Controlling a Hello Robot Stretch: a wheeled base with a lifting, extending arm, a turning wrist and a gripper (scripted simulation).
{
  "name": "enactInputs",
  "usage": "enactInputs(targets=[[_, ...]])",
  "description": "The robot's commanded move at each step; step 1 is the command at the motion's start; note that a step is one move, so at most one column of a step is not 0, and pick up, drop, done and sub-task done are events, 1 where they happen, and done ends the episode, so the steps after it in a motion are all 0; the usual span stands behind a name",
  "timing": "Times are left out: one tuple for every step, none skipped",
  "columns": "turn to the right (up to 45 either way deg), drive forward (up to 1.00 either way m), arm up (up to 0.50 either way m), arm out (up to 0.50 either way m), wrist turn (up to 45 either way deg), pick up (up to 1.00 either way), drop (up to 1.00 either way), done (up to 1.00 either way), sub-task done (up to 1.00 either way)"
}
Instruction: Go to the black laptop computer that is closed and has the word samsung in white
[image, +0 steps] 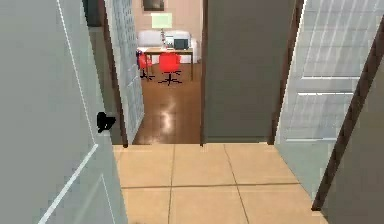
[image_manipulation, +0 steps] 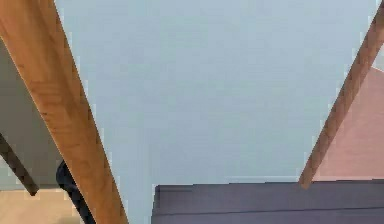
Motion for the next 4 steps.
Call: enactInputs(targets=[[0.0,1.0,0.0,0.0,0.0,0.0,0.0,0.0,0.0],[-9.0,0.0,0.0,0.0,0.0,0.0,0.0,0.0,0.0],[0.0,0.05,0.0,0.0,0.0,0.0,0.0,0.0,0.0],[-9.0,0.0,0.0,0.0,0.0,0.0,0.0,0.0,0.0]])
